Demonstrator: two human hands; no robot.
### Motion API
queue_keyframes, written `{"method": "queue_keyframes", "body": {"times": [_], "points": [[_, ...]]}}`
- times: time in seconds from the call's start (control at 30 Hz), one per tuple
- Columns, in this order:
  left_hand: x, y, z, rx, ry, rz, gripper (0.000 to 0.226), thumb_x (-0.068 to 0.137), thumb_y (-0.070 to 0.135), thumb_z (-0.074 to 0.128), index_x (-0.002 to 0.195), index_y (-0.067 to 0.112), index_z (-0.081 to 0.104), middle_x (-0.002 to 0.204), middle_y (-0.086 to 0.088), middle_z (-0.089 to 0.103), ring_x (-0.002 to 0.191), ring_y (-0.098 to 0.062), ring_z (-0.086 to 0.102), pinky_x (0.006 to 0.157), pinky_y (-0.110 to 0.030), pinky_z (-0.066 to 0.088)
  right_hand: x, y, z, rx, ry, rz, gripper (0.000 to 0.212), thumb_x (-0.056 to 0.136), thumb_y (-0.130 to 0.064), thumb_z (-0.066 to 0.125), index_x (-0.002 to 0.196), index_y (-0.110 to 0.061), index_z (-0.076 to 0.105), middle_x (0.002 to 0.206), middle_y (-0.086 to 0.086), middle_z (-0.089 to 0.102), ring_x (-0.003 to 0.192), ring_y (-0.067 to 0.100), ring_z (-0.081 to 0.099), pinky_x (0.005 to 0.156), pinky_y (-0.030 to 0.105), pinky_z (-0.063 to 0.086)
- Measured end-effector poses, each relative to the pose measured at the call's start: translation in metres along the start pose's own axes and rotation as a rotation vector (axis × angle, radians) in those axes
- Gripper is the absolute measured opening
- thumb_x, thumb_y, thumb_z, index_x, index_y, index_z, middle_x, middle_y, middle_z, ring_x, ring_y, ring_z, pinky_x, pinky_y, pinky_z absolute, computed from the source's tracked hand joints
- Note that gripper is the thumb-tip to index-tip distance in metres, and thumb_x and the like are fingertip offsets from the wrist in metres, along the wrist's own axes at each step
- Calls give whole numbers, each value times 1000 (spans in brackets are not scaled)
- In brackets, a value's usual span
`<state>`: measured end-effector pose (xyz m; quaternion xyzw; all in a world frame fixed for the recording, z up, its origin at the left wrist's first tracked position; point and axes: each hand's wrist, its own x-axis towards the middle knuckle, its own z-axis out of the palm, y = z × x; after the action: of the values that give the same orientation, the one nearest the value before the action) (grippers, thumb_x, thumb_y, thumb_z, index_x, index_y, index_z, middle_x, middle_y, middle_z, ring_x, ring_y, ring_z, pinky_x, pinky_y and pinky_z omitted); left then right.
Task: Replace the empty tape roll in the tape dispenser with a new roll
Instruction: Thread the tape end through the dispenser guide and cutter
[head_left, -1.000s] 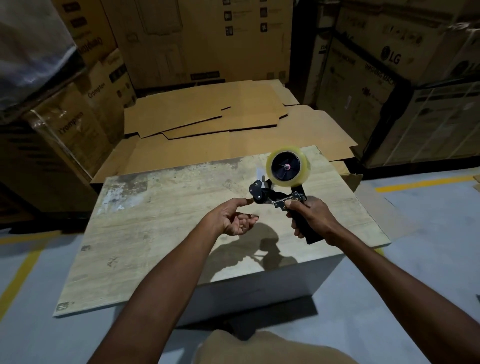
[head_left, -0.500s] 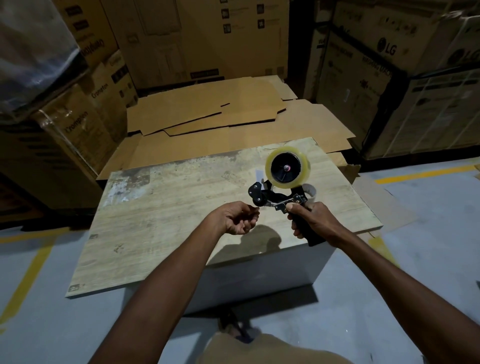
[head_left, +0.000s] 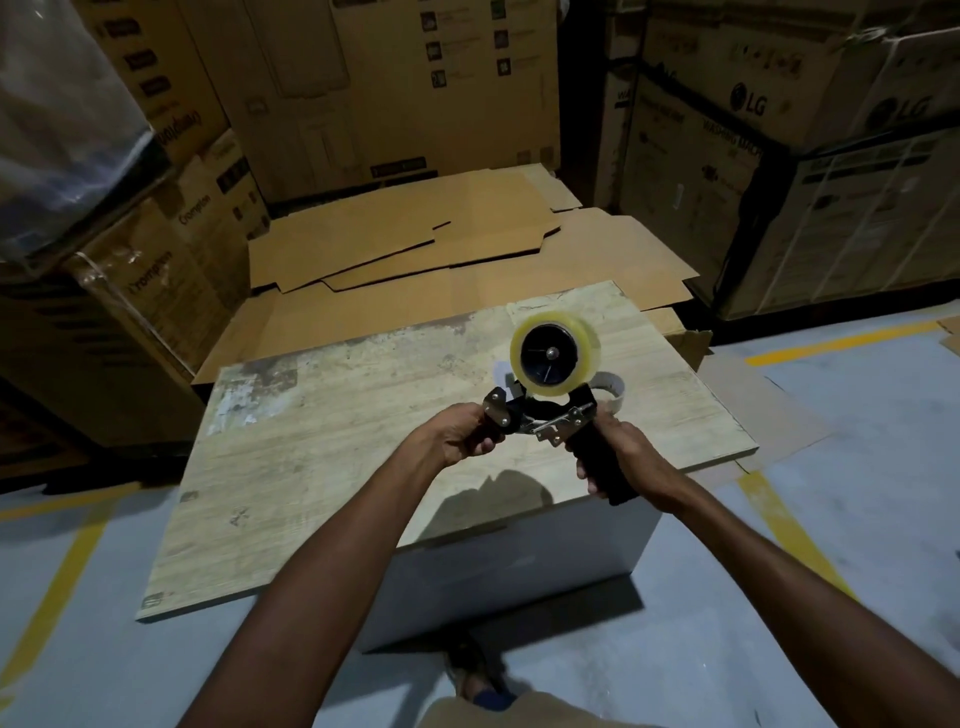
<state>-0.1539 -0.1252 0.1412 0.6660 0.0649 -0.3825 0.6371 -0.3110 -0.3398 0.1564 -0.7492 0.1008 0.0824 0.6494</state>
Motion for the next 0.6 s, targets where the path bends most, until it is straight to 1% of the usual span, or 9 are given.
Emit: {"method": "queue_keyframes", "body": {"times": [0.03,0.07,0.17,0.23,0.33,0.4,0.47,0.53,0.6], "points": [[2,-1,0,-9,-7,-4,17,93,-5,49,96,1,65,81,-10,59,54,-10,53,41,-16,41,1,-2,-1,11,-2,17,90,99,-75,24,107,3,68,80,18,71,64,29,65,54,32,52],[4,-2,-1,-11,-8,-5,17,91,-6,50,96,2,65,82,-10,58,57,-11,50,43,-16,40,2,-4,-1,-6,2,19,89,100,-73,23,107,2,69,79,17,71,63,28,65,53,31,51],[6,-5,-5,-12,-14,-4,17,89,-6,52,93,3,65,79,-9,58,59,-12,47,45,-17,37,5,-12,-5,-27,-11,49,79,102,-68,33,109,1,69,78,16,70,62,26,64,52,28,51],[6,-7,-5,-32,-16,-3,18,89,-9,51,90,3,65,75,-8,59,56,-12,47,43,-16,37,10,-15,-8,1,-69,131,79,100,-70,37,109,2,67,80,15,68,62,25,61,55,30,49],[11,-7,-6,-49,7,5,22,89,-10,48,83,4,64,73,-8,59,55,-12,45,42,-17,35,17,-14,-8,83,-180,246,74,95,-75,39,102,-5,61,81,13,63,64,24,58,62,34,45],[17,-8,-10,-41,17,-5,22,94,-4,47,82,6,61,73,-8,57,54,-12,43,44,-17,32,19,-11,-4,175,-254,289,66,98,-70,41,102,-6,56,86,16,63,70,27,60,66,36,47],[22,-9,-16,-41,17,-23,21,99,1,45,86,6,60,73,-8,58,52,-11,43,43,-16,31,18,-7,4,289,-321,331,58,100,-62,43,102,-5,52,89,21,62,76,31,62,69,39,51],[23,-8,-21,-42,17,-41,21,101,2,45,87,5,59,73,-8,58,52,-10,44,41,-16,32,17,-3,13,354,-348,351,52,97,-59,45,97,-7,50,84,19,59,71,30,57,67,38,49],[20,-7,-24,-22,-5,-61,23,97,-4,47,80,6,59,72,-9,60,53,-11,42,41,-16,32,17,2,19,378,-330,362,49,93,-59,45,90,-10,49,74,12,51,61,24,45,61,35,41]]}}
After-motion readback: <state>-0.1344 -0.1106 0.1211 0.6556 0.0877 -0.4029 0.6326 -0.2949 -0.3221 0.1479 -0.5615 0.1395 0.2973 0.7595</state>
